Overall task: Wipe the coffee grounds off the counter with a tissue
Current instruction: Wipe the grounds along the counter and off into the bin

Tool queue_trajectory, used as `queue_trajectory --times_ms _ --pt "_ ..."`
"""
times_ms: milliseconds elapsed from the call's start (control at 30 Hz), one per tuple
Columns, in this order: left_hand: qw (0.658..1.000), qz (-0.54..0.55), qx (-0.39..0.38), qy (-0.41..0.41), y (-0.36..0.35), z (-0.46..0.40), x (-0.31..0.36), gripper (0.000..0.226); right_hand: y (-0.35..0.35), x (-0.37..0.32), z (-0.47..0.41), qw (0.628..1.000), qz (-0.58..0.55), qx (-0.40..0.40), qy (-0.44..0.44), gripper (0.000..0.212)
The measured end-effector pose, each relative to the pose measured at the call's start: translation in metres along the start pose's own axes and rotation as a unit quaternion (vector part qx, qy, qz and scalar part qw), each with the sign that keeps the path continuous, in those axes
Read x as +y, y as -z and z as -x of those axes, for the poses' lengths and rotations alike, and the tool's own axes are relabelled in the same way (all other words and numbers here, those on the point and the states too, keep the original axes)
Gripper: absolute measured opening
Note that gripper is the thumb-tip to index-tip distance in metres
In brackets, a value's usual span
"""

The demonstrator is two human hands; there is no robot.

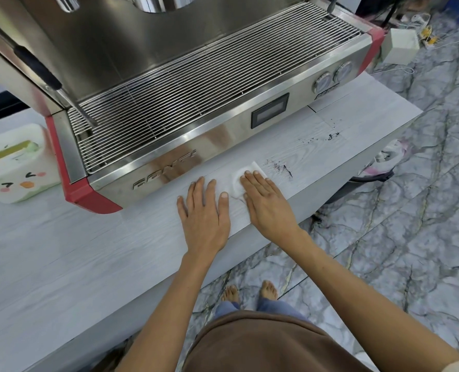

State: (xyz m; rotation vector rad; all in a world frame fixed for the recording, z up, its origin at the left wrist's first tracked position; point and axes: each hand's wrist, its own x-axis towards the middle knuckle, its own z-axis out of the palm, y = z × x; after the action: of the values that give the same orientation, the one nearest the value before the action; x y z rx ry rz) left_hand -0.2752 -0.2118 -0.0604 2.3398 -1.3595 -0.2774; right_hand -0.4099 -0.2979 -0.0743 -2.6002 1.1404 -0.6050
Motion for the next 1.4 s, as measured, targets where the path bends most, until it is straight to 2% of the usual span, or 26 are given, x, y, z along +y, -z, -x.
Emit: queue_trajectory --times_ms 633,867,967,1167,1267,1400 --pt "0.998 -0.060 -0.026 -0.020 -0.027 -0.019 0.050 0.061 0.032 0.067 -0.014 0.999 -0.041 -0.008 -0.015 0.039" --pt "0.999 -0.043 -0.012 -0.015 -0.026 -0.018 0.051 0.056 0.049 0.075 -0.025 0.990 -0.119 0.039 -0.071 0.031" --pt "0.999 -0.036 -0.009 -0.013 -0.024 -0.017 0.052 0.056 0.056 0.059 -0.022 0.988 -0.136 0.049 -0.057 0.031" --pt "1.000 -0.008 -0.001 -0.005 -0.022 -0.020 0.052 0.058 0.031 0.038 -0.009 0.995 -0.098 -0.017 -0.010 0.037" --pt "1.000 -0.009 0.007 -0.007 -0.024 -0.021 0.049 0.051 0.025 0.034 -0.006 0.997 -0.073 -0.014 -0.005 0.034" --pt "1.000 0.005 0.010 -0.015 -0.023 -0.026 0.046 0.051 0.022 0.033 -0.013 0.999 -0.036 -0.019 -0.010 0.045"
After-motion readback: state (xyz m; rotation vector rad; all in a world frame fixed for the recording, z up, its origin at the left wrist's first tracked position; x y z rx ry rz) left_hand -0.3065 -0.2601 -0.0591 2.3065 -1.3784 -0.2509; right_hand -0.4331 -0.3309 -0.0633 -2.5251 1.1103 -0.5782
